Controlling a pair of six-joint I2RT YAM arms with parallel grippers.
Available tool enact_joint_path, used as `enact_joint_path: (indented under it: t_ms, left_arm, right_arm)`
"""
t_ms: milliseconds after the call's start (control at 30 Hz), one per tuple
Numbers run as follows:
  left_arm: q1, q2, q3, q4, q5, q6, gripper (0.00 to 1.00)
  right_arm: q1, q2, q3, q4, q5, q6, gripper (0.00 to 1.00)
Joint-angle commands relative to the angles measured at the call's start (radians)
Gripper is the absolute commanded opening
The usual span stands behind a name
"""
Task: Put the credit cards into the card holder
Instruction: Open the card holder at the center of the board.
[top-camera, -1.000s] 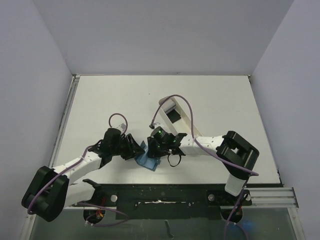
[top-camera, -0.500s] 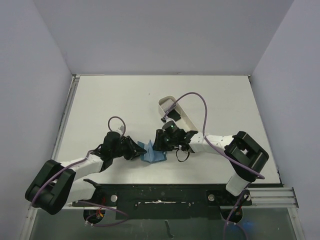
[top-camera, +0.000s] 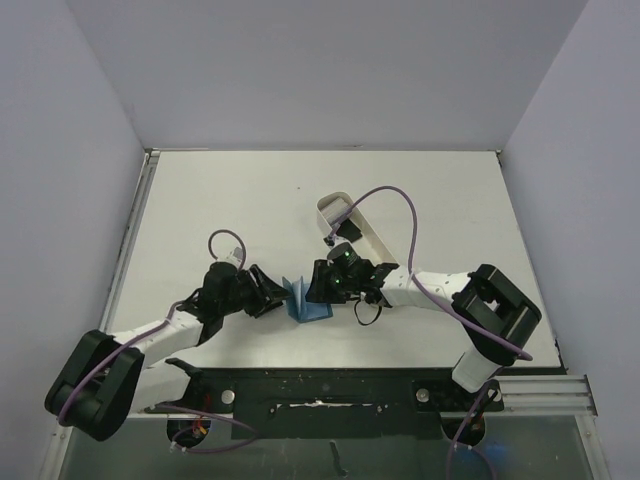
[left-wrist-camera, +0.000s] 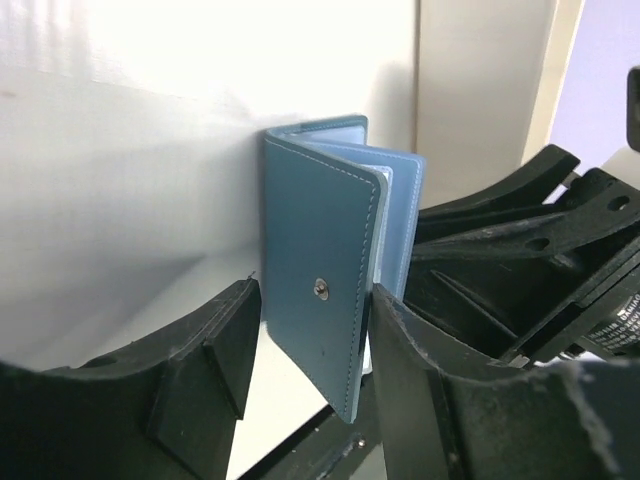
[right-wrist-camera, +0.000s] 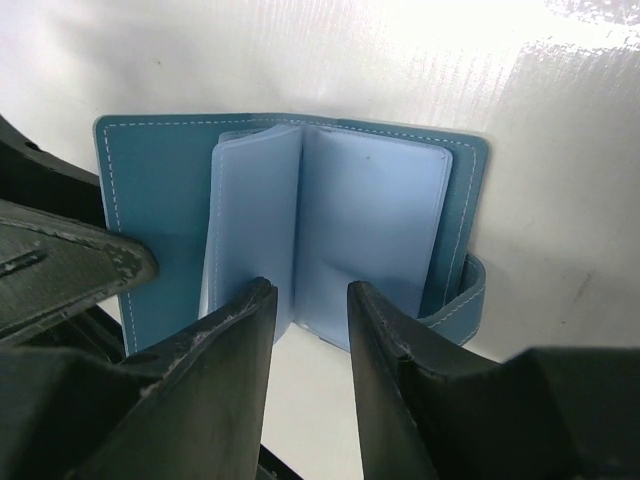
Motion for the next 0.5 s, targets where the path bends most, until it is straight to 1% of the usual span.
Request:
enact_joint_path:
  t_ms: [0, 67, 200, 333, 367, 400, 467]
  left_arm:
    - [0.024, -0.099, 0.056, -0.192, -0.105, 0.105, 0.45]
    - [0.031, -0.119, 0.053, -0.211, -0.106, 0.119, 0.44]
    - [0.037, -0.115, 0.047, -0.213, -0.09, 0.13, 0.35]
    - [0.04, -0.092, 0.043, -0.196, -0.072, 0.137, 0.14]
    - [0.04, -0.082, 0.038, -0.184, -0.067, 0.137, 0.06]
    - [0.04, -0.074, 0.032, -0.164, -0.059, 0.136, 0.01]
    - [0.04, -0.051, 0.022, -0.126, -0.049, 0.128, 0.0]
  right_arm:
    - [-0.004, -0.021, 0.009, 0.06, -0.012, 0.006, 0.36]
    - [-0.002, -0.016, 0.016, 0.061, -0.016, 0.005, 0.36]
    - [0.001, -0.007, 0.04, 0.062, -0.028, 0.0, 0.36]
    - [0.011, -0.008, 0.067, 0.069, -0.035, -0.006, 0.36]
    - [0.012, -0.003, 0.075, 0.071, -0.04, -0.007, 0.36]
    - [0.014, 0.004, 0.083, 0.071, -0.042, -0.009, 0.36]
    - [0.018, 0.024, 0.101, 0.068, -0.051, -0.009, 0.36]
